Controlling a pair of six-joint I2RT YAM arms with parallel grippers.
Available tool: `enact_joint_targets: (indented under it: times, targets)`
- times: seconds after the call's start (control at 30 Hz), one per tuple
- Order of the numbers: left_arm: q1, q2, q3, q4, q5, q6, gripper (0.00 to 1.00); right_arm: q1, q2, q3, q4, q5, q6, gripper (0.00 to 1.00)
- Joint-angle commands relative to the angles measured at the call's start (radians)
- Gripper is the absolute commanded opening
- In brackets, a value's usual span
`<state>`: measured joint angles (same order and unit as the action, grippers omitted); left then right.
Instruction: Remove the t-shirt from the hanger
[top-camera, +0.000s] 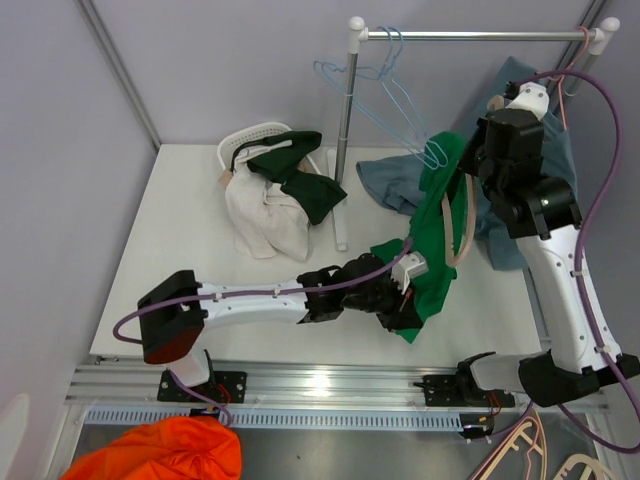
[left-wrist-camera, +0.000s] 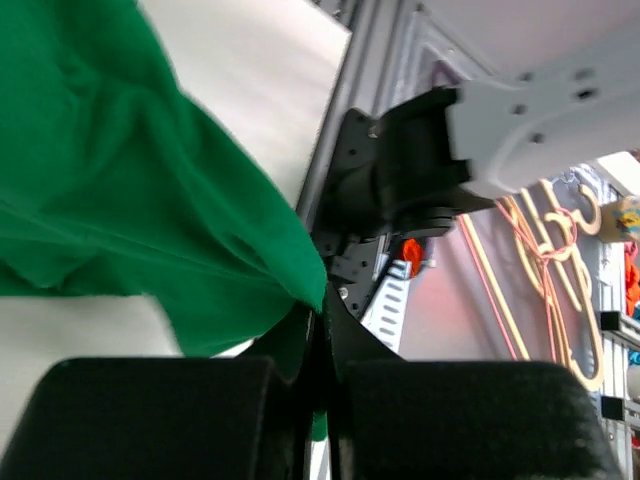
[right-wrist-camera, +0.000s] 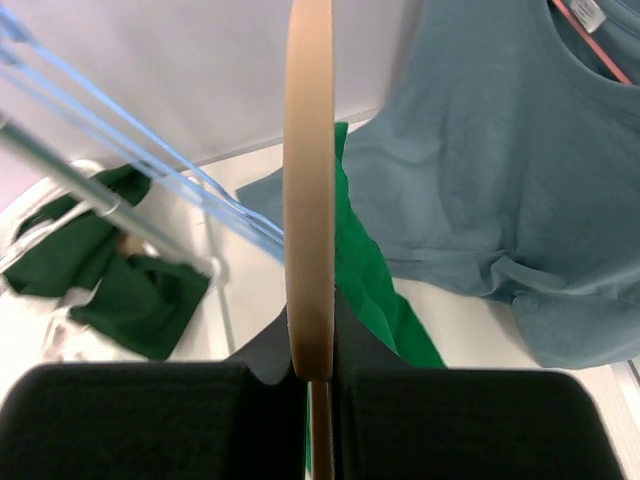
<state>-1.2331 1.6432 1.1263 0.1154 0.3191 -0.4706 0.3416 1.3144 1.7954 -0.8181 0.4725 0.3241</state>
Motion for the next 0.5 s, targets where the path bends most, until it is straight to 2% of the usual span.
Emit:
enact_joint_targets:
  times: [0.0, 0.2, 0.3, 0.47]
  targets:
    - [0.033, 0.012, 0.027, 0.024, 0.049, -0.051, 0.01, -0.004, -0.049, 0.085, -0.094, -0.121, -0.016, 0.0]
    - [0.107, 0.032, -0.014, 0.049, 0.061, -0.114, 0.01, -0.021, -0.063, 0.136, -0.179, -0.201, -0.057, 0.0]
    - [0.122, 0.032, -0.01, 0.017, 0.023, -0.106, 0.01, -0.052, -0.028, 0.232, -0.28, -0.257, -0.056, 0.0]
    - [0.167, 0.049, 0.026, -0.034, 0.006, -0.103, 0.01, -0.093, 0.002, 0.302, -0.406, -0.5, -0.017, 0.0]
